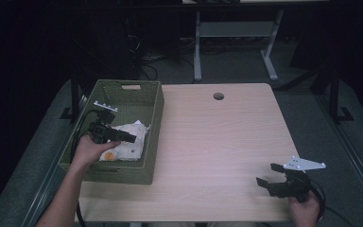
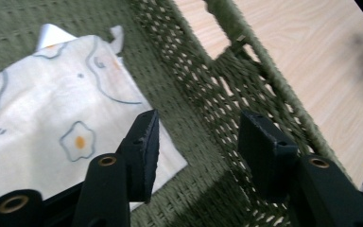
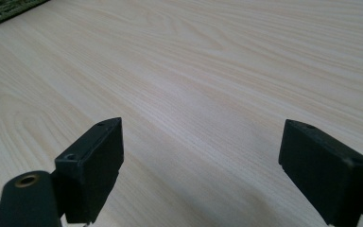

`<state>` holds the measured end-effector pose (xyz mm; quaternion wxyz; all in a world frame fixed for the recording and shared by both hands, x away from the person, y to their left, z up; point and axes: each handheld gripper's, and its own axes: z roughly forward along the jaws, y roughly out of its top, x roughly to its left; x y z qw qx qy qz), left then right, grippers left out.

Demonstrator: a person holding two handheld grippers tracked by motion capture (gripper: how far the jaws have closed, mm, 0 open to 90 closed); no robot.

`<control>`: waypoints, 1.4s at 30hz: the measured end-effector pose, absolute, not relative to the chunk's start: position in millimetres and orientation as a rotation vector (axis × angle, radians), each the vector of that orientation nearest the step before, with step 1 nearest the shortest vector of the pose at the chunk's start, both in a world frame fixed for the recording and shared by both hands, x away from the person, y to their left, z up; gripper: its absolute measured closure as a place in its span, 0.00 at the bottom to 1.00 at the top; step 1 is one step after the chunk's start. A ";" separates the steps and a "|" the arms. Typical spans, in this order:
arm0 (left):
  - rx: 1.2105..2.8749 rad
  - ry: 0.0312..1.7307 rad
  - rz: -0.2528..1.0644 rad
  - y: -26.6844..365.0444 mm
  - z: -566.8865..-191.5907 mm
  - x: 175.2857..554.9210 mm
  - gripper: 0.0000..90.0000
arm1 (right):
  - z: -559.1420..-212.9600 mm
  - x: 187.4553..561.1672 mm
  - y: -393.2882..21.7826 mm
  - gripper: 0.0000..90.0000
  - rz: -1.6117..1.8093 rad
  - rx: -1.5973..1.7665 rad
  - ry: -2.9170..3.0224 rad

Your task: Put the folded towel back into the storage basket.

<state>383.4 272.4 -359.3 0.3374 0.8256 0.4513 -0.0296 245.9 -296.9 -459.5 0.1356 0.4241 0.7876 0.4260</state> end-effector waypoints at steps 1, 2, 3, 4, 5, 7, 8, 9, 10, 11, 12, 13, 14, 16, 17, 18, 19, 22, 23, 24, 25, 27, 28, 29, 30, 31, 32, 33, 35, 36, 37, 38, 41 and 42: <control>2.145 1.173 -0.077 271.0 -358.9 382.4 0.54 | -459.2 245.4 -297.6 0.16 1.235 1.229 2.276; 2.138 1.165 -0.080 269.3 -358.8 381.5 0.54 | -459.0 244.8 -298.3 0.16 1.238 1.232 2.271; 2.141 1.155 -0.077 267.8 -358.6 380.5 0.53 | -459.3 244.8 -299.2 0.16 1.243 1.232 2.268; 2.135 1.154 -0.073 266.1 -358.5 379.5 0.53 | -459.4 244.9 -300.0 0.16 1.244 1.237 2.265; 2.134 1.148 -0.074 265.0 -358.3 378.8 0.53 | -459.6 245.1 -300.7 0.16 1.246 1.236 2.265; 2.125 1.142 -0.068 262.9 -357.5 377.0 0.53 | -459.8 245.6 -301.6 0.16 1.243 1.246 2.264; 2.121 1.139 -0.065 262.6 -356.6 376.4 0.53 | -459.9 245.7 -301.9 0.16 1.245 1.249 2.263; 2.113 1.139 -0.065 262.2 -355.5 375.7 0.53 | -460.0 245.8 -302.2 0.16 1.247 1.248 2.261; 2.105 1.135 -0.064 261.9 -354.5 375.1 0.53 | -460.1 245.9 -302.4 0.16 1.247 1.247 2.260; 2.103 1.134 -0.060 261.6 -353.2 374.3 0.53 | -460.1 246.0 -302.4 0.16 1.247 1.248 2.261; 2.098 1.133 -0.055 261.3 -352.0 373.6 0.53 | -460.3 246.1 -302.4 0.16 1.248 1.246 2.261; 2.088 1.133 -0.059 260.8 -351.3 372.9 0.53 | -460.3 246.2 -302.4 0.16 1.248 1.246 2.261; 2.090 1.123 -0.059 260.4 -349.8 372.0 0.53 | -460.3 246.2 -302.3 0.16 1.248 1.246 2.261; 2.082 1.119 -0.051 259.9 -347.8 370.5 0.52 | -460.3 246.1 -302.2 0.16 1.245 1.245 2.262; 2.078 1.117 -0.050 259.9 -347.1 369.9 0.52 | -460.2 246.0 -302.1 0.16 1.246 1.245 2.261; 2.078 1.115 -0.045 260.0 -346.4 369.5 0.52 | -460.1 245.9 -302.2 0.16 1.247 1.245 2.260; 2.078 1.114 -0.042 260.3 -345.3 368.9 0.52 | -460.1 245.8 -302.3 0.16 1.248 1.245 2.259; 2.064 1.110 -0.046 260.3 -343.2 367.3 0.52 | -459.8 245.5 -302.6 0.16 1.250 1.244 2.256; 2.064 1.105 -0.043 260.2 -342.2 366.6 0.52 | -459.8 245.5 -302.5 0.16 1.249 1.245 2.256; 2.057 1.105 -0.041 259.6 -341.2 365.8 0.52 | -459.8 245.5 -302.4 0.16 1.249 1.245 2.256; 2.055 1.101 -0.044 259.3 -340.4 365.3 0.52 | -459.8 245.5 -302.3 0.16 1.249 1.245 2.256; 2.055 1.096 -0.039 258.6 -338.2 364.1 0.51 | -459.9 245.5 -302.3 0.16 1.249 1.246 2.255; 2.051 1.096 -0.039 258.1 -336.9 363.5 0.51 | -459.9 245.6 -302.3 0.16 1.249 1.247 2.255; 2.052 1.090 -0.037 257.8 -335.6 363.1 0.51 | -460.0 245.6 -302.4 0.16 1.249 1.246 2.255; 2.047 1.087 -0.034 257.2 -334.0 362.3 0.51 | -460.0 245.6 -302.5 0.16 1.250 1.246 2.255; 2.043 1.085 -0.034 256.6 -332.4 361.8 0.51 | -460.1 245.7 -302.6 0.16 1.252 1.246 2.254; 2.038 1.083 -0.032 255.8 -331.0 361.2 0.51 | -460.3 245.8 -302.8 0.16 1.253 1.246 2.254; 2.037 1.076 -0.033 255.0 -329.5 360.7 0.51 | -460.4 245.8 -303.0 0.16 1.252 1.247 2.254; 2.032 1.069 -0.031 252.6 -326.8 359.5 0.51 | -460.4 245.7 -303.2 0.16 1.251 1.250 2.253; 2.033 1.061 -0.032 251.4 -325.7 359.0 0.51 | -460.4 245.7 -303.3 0.16 1.252 1.251 2.253; 2.034 1.055 -0.029 249.8 -324.7 358.3 0.51 | -460.5 245.7 -303.2 0.16 1.251 1.251 2.253; 2.037 1.049 -0.026 248.4 -323.9 357.8 0.51 | -460.4 245.5 -303.1 0.16 1.252 1.250 2.251; 2.039 1.042 -0.029 244.4 -322.4 356.6 0.50 | -460.0 245.2 -302.7 0.16 1.255 1.247 2.253; 2.040 1.037 -0.028 243.6 -322.0 356.4 0.50 | -459.8 245.0 -302.5 0.16 1.255 1.246 2.254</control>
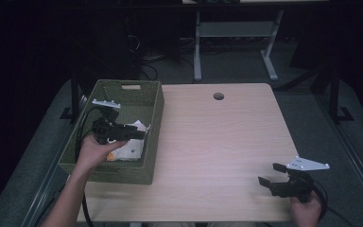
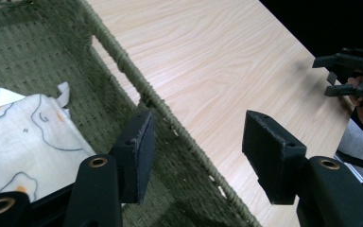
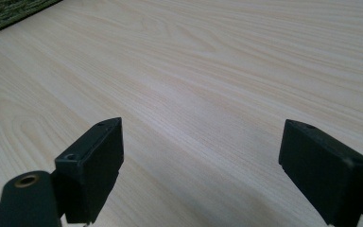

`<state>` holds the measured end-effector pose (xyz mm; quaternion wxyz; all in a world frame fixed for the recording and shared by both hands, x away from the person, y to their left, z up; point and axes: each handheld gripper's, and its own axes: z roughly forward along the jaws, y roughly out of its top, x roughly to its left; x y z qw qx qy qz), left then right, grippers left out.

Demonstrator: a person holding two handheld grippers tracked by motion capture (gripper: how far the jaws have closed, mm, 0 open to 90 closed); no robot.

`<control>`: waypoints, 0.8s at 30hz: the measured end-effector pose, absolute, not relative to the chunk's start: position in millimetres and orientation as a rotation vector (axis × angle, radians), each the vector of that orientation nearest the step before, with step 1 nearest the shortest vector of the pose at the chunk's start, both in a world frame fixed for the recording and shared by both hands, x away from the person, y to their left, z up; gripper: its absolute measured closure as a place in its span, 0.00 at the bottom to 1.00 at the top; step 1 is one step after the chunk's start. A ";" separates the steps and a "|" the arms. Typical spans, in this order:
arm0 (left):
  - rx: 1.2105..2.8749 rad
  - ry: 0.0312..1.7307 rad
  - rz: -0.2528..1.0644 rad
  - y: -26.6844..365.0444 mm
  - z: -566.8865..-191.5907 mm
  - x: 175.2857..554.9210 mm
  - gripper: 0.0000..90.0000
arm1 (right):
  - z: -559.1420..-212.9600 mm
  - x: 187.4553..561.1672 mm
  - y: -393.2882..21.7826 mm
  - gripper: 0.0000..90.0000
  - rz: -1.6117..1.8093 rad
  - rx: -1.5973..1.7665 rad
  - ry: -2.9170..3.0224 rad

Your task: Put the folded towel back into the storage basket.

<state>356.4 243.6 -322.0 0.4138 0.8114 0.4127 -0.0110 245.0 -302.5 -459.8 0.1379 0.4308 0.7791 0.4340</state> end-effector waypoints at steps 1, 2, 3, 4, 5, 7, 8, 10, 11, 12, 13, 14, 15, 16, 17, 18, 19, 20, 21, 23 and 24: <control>2.039 1.034 -0.029 242.1 -321.4 355.8 0.50 | -459.7 244.8 -302.4 0.16 1.256 1.244 2.255; 2.038 1.029 -0.032 240.6 -320.9 355.4 0.50 | -459.6 244.6 -302.2 0.16 1.256 1.242 2.255; 2.040 1.026 -0.033 239.5 -320.2 355.0 0.50 | -459.6 244.4 -302.1 0.16 1.255 1.243 2.253; 2.040 1.019 -0.031 237.7 -319.4 354.2 0.50 | -459.6 244.3 -302.1 0.16 1.256 1.243 2.253; 2.041 1.013 -0.030 235.9 -318.3 353.5 0.50 | -459.6 244.1 -302.2 0.16 1.257 1.243 2.254; 2.038 0.996 -0.030 231.7 -315.7 351.7 0.49 | -459.7 244.1 -302.4 0.16 1.257 1.244 2.254; 2.036 0.988 -0.030 229.7 -314.7 350.8 0.49 | -459.8 244.1 -302.6 0.16 1.257 1.247 2.254; 2.039 0.980 -0.029 225.9 -313.2 349.6 0.49 | -460.0 244.0 -303.1 0.16 1.258 1.250 2.252; 2.042 0.973 -0.027 224.4 -312.9 349.2 0.49 | -460.1 244.1 -303.2 0.16 1.259 1.253 2.251; 2.038 0.973 -0.032 222.9 -312.7 348.7 0.49 | -460.2 244.0 -303.4 0.16 1.260 1.255 2.250; 2.037 0.969 -0.033 221.6 -312.3 348.2 0.49 | -460.3 243.9 -303.6 0.16 1.260 1.256 2.249; 2.037 0.967 -0.032 220.1 -312.1 347.8 0.48 | -460.3 243.9 -303.8 0.16 1.262 1.256 2.249; 2.042 0.959 -0.030 218.9 -312.0 347.6 0.48 | -460.3 243.8 -304.1 0.16 1.264 1.254 2.248; 2.040 0.958 -0.032 217.3 -311.7 347.0 0.48 | -460.2 243.6 -304.2 0.16 1.265 1.256 2.246; 2.038 0.955 -0.034 215.6 -311.5 346.3 0.48 | -460.2 243.5 -304.3 0.16 1.266 1.255 2.245; 2.039 0.950 -0.035 213.9 -311.4 345.9 0.48 | -460.2 243.5 -304.5 0.16 1.268 1.256 2.244; 2.043 0.945 -0.033 212.2 -311.2 345.6 0.47 | -460.2 243.4 -304.6 0.16 1.269 1.258 2.244; 2.042 0.943 -0.034 210.1 -311.2 345.2 0.47 | -460.1 243.3 -304.7 0.16 1.269 1.257 2.243; 2.042 0.939 -0.036 208.0 -311.3 344.8 0.47 | -460.0 243.1 -304.7 0.16 1.271 1.260 2.241; 2.047 0.932 -0.035 203.8 -311.5 344.2 0.47 | -460.2 242.8 -304.9 0.16 1.269 1.264 2.242; 2.047 0.929 -0.039 201.6 -311.5 343.8 0.46 | -460.3 242.7 -305.2 0.16 1.268 1.266 2.242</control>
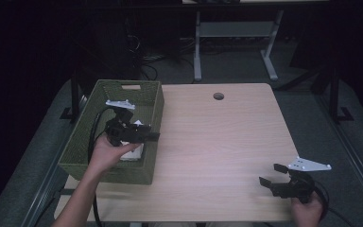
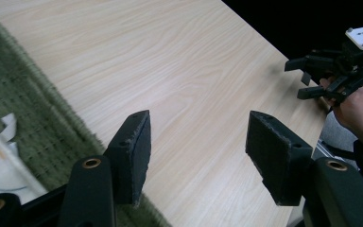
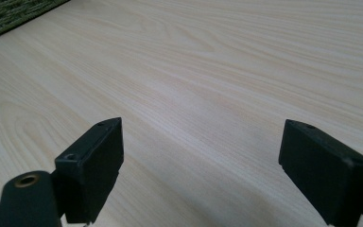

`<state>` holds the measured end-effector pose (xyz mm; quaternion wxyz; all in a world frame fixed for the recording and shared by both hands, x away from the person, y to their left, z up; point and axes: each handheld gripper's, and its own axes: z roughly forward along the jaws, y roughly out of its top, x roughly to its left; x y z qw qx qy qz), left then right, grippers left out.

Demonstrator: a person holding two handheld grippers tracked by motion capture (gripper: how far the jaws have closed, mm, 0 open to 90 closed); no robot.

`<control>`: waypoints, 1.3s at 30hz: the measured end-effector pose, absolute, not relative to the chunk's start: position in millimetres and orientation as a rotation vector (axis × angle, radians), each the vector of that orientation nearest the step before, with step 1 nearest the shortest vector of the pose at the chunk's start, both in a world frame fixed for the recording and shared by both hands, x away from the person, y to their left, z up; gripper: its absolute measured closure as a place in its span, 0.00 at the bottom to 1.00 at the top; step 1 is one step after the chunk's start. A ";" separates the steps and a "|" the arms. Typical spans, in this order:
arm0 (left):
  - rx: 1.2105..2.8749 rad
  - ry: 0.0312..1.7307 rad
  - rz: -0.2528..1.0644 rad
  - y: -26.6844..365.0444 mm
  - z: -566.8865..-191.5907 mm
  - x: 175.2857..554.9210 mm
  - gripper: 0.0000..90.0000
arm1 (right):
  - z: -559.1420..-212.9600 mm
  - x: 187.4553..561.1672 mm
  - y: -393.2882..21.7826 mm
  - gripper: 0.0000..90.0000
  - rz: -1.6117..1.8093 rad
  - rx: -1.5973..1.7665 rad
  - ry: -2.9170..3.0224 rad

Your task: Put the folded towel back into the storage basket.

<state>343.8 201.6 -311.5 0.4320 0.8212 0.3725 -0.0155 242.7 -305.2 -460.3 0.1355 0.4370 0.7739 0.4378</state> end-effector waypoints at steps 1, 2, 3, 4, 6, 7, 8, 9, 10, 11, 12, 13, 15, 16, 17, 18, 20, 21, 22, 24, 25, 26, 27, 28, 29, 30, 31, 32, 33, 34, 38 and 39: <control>2.050 0.922 -0.039 199.4 -311.5 343.5 0.46 | -460.3 242.5 -305.5 0.16 1.270 1.265 2.242; 2.050 0.923 -0.037 197.5 -311.5 343.0 0.46 | -460.2 242.3 -305.8 0.16 1.273 1.263 2.240; 2.051 0.923 -0.037 194.6 -311.3 342.3 0.45 | -460.1 242.1 -305.9 0.16 1.274 1.266 2.239; 2.051 0.918 -0.040 192.2 -311.4 341.8 0.44 | -460.0 241.8 -306.2 0.16 1.276 1.269 2.237; 2.055 0.905 -0.042 188.0 -311.6 341.0 0.44 | -459.9 241.4 -306.7 0.16 1.280 1.270 2.233; 2.056 0.901 -0.047 186.2 -312.0 340.9 0.44 | -459.8 241.2 -306.9 0.16 1.281 1.271 2.232; 2.057 0.903 -0.048 184.8 -312.4 340.8 0.43 | -459.9 241.1 -307.2 0.16 1.282 1.271 2.232; 2.061 0.900 -0.049 182.6 -313.1 340.9 0.43 | -459.8 241.0 -307.2 0.16 1.281 1.275 2.233; 2.067 0.895 -0.047 181.0 -313.5 340.9 0.43 | -460.0 241.0 -307.3 0.16 1.280 1.276 2.232; 2.063 0.895 -0.048 179.1 -314.0 340.7 0.43 | -460.0 241.0 -307.5 0.16 1.280 1.276 2.232; 2.067 0.891 -0.049 178.2 -314.2 340.9 0.43 | -460.0 241.0 -307.6 0.16 1.280 1.276 2.233; 2.063 0.889 -0.053 176.4 -314.8 340.8 0.42 | -460.0 241.1 -307.7 0.16 1.280 1.276 2.233; 2.061 0.890 -0.053 172.5 -315.4 340.4 0.42 | -460.1 241.0 -307.8 0.16 1.281 1.276 2.230; 2.061 0.887 -0.057 170.7 -315.4 340.2 0.41 | -460.2 240.8 -308.0 0.16 1.284 1.275 2.228; 2.062 0.882 -0.053 168.4 -315.4 339.9 0.41 | -460.1 240.5 -308.1 0.16 1.286 1.272 2.227; 2.061 0.878 -0.046 165.9 -315.4 339.2 0.41 | -459.9 240.1 -308.1 0.16 1.288 1.271 2.226; 2.053 0.868 -0.052 161.2 -315.1 337.8 0.40 | -459.9 239.6 -308.7 0.16 1.288 1.269 2.220; 2.057 0.860 -0.048 158.7 -315.0 337.2 0.40 | -459.9 239.3 -308.8 0.16 1.288 1.276 2.221; 2.060 0.857 -0.047 155.8 -315.0 336.4 0.40 | -460.2 239.3 -309.0 0.16 1.289 1.280 2.222; 2.061 0.852 -0.051 150.6 -315.8 335.4 0.38 | -460.7 239.4 -309.2 0.16 1.286 1.281 2.224; 2.067 0.844 -0.047 148.9 -316.2 335.1 0.38 | -460.7 239.3 -309.2 0.16 1.287 1.283 2.223; 2.069 0.842 -0.050 145.6 -317.2 334.0 0.38 | -460.5 239.2 -309.2 0.16 1.288 1.285 2.222; 2.074 0.838 -0.050 143.3 -318.2 333.5 0.37 | -460.4 239.0 -309.5 0.16 1.291 1.283 2.221; 2.079 0.835 -0.047 140.9 -319.2 332.9 0.36 | -460.3 238.8 -309.5 0.16 1.291 1.285 2.221; 2.078 0.833 -0.047 138.4 -320.0 331.9 0.36 | -460.4 238.7 -309.5 0.16 1.291 1.288 2.220; 2.078 0.829 -0.048 136.3 -320.6 331.2 0.36 | -460.4 238.5 -309.6 0.16 1.292 1.287 2.220; 2.081 0.825 -0.046 134.7 -321.0 330.9 0.35 | -460.5 238.6 -309.6 0.16 1.292 1.283 2.220; 2.080 0.823 -0.041 131.9 -321.5 330.1 0.35 | -460.4 238.5 -309.6 0.16 1.292 1.286 2.220; 2.083 0.818 -0.043 130.0 -321.7 329.7 0.34 | -460.5 238.5 -309.5 0.16 1.291 1.287 2.220; 2.081 0.818 -0.044 128.1 -321.9 329.2 0.34 | -460.5 238.4 -309.5 0.16 1.290 1.286 2.221; 2.070 0.809 -0.037 119.8 -322.2 327.4 0.33 | -460.5 238.1 -310.0 0.16 1.293 1.285 2.220; 2.068 0.805 -0.039 117.7 -322.3 327.0 0.32 | -460.4 237.9 -310.1 0.16 1.292 1.286 2.218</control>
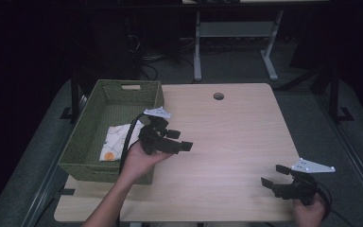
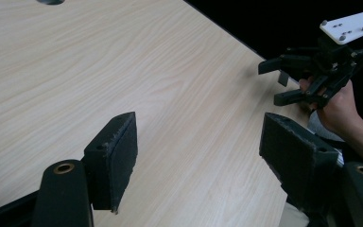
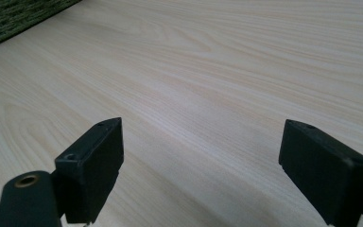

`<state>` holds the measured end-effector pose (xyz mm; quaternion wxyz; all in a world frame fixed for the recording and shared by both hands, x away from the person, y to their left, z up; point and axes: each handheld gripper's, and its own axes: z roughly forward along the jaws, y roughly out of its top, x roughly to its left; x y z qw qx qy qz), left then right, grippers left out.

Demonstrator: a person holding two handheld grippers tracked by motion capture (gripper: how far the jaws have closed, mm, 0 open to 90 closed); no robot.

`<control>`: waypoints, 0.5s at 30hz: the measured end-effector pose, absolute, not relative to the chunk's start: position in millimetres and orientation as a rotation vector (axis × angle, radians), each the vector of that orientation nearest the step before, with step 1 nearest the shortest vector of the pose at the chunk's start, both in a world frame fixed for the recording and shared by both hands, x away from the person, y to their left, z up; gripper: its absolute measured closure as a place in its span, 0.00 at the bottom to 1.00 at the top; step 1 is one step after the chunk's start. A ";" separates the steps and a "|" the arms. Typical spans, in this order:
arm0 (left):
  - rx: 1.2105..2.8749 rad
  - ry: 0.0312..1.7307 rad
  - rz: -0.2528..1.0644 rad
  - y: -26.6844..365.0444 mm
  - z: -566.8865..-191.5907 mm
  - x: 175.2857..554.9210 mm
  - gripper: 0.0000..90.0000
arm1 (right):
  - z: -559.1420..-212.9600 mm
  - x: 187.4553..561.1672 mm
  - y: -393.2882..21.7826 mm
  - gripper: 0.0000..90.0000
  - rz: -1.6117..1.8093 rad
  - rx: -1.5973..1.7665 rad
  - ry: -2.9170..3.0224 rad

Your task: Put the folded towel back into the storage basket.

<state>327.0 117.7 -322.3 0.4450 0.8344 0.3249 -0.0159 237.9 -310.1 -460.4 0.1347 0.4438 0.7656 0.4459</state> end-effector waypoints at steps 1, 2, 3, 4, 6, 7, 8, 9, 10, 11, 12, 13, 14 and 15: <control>2.064 0.802 -0.044 115.7 -322.5 326.8 0.32 | -460.3 237.8 -310.2 0.16 1.292 1.288 2.218; 2.065 0.795 -0.047 113.9 -323.0 326.7 0.32 | -460.2 237.7 -310.3 0.16 1.292 1.292 2.218; 2.062 0.794 -0.048 111.5 -323.7 326.1 0.32 | -460.2 237.7 -310.4 0.16 1.293 1.291 2.217; 2.060 0.793 -0.043 109.1 -324.6 325.6 0.32 | -460.1 237.6 -310.3 0.16 1.293 1.290 2.216; 2.055 0.789 -0.053 105.2 -326.7 325.4 0.32 | -460.0 237.5 -310.5 0.16 1.295 1.291 2.214; 2.050 0.790 -0.055 103.1 -328.0 325.0 0.32 | -460.1 237.5 -310.7 0.16 1.296 1.291 2.213; 2.051 0.789 -0.053 101.0 -329.2 324.8 0.32 | -460.1 237.5 -310.8 0.16 1.296 1.290 2.212; 2.049 0.791 -0.054 99.2 -330.6 324.5 0.32 | -460.2 237.5 -311.2 0.16 1.295 1.288 2.212; 2.041 0.793 -0.061 97.4 -332.0 324.2 0.32 | -460.2 237.5 -311.5 0.16 1.295 1.288 2.213; 2.040 0.790 -0.066 95.9 -333.3 324.3 0.32 | -460.1 237.4 -311.8 0.16 1.295 1.289 2.212; 2.040 0.789 -0.066 93.9 -334.5 323.8 0.32 | -459.8 237.2 -312.1 0.16 1.297 1.291 2.210; 2.045 0.788 -0.058 91.7 -335.6 323.2 0.32 | -459.7 237.1 -312.4 0.16 1.300 1.293 2.208; 2.046 0.783 -0.057 89.6 -336.8 322.9 0.32 | -459.6 237.0 -312.7 0.16 1.302 1.294 2.207; 2.048 0.780 -0.061 87.8 -338.1 322.5 0.32 | -459.6 237.0 -313.2 0.16 1.304 1.292 2.206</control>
